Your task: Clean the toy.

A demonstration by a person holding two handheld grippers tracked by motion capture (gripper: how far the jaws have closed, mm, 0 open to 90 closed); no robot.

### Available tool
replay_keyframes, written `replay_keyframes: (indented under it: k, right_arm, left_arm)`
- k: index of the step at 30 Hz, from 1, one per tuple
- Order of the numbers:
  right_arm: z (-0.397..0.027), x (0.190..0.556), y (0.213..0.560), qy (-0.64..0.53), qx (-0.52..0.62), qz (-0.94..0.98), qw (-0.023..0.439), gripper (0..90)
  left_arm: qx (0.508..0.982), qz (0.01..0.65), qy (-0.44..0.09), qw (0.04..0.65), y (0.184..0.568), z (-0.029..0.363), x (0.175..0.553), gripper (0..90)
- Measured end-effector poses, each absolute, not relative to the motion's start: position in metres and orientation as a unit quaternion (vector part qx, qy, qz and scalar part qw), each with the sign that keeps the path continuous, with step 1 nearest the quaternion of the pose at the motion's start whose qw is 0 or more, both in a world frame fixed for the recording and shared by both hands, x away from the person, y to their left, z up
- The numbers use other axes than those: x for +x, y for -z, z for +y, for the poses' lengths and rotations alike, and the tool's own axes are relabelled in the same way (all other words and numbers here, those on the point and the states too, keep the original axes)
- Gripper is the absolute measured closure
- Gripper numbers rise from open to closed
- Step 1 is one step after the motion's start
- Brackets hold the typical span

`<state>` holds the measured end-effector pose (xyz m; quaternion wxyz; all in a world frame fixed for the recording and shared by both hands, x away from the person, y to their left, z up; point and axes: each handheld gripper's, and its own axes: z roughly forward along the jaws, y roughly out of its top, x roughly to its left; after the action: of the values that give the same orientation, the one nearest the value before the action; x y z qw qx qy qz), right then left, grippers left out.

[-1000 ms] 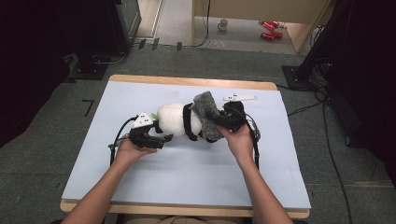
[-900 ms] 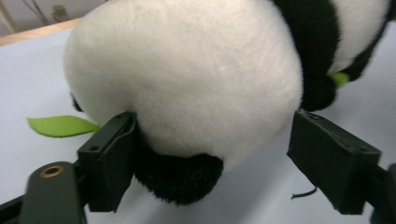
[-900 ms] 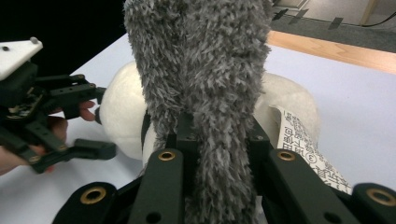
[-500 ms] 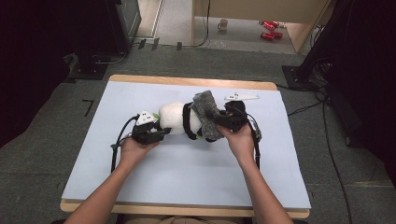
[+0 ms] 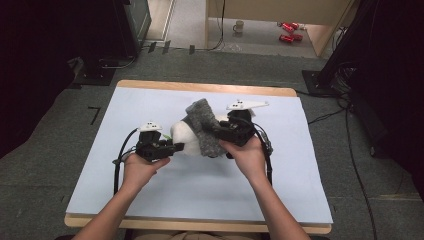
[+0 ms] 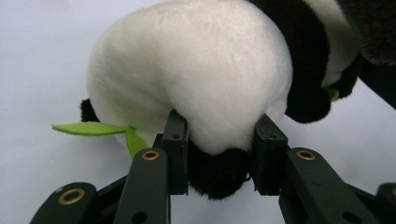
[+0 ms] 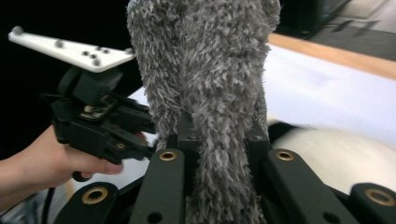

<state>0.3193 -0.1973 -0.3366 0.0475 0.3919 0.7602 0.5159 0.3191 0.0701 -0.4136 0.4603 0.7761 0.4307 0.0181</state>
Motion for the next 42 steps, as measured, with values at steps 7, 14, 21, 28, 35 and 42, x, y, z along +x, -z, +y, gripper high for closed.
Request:
replay_keyframes:
  k: [7, 14, 21, 28, 35, 42]
  right_arm:
    - [-0.164, 0.314, 0.362, -0.482, 0.384, 0.787, 0.022, 76.1]
    - [-0.162, 0.326, 0.39, -0.443, 0.406, 0.797, 0.053, 75.2]
    - [-0.193, 0.336, 0.387, -0.433, 0.433, 0.786, 0.08, 77.6]
    - [-0.216, 0.338, 0.375, -0.438, 0.442, 0.776, 0.101, 78.2]
    - [-0.255, 0.341, 0.372, -0.458, 0.485, 0.737, 0.107, 77.8]
    - [-0.275, 0.34, 0.379, -0.44, 0.507, 0.727, 0.141, 77.8]
  left_arm:
    - [0.767, 0.437, -0.018, 0.47, 0.422, 0.069, 0.32, 63.5]
    - [0.765, 0.445, -0.023, 0.465, 0.435, 0.061, 0.323, 62.5]
    - [0.765, 0.434, -0.022, 0.475, 0.436, 0.062, 0.327, 63.0]
    - [0.759, 0.435, -0.011, 0.485, 0.439, 0.069, 0.333, 63.5]
    - [0.758, 0.436, -0.009, 0.486, 0.439, 0.07, 0.337, 63.5]
    - [0.76, 0.433, -0.01, 0.484, 0.438, 0.068, 0.341, 63.5]
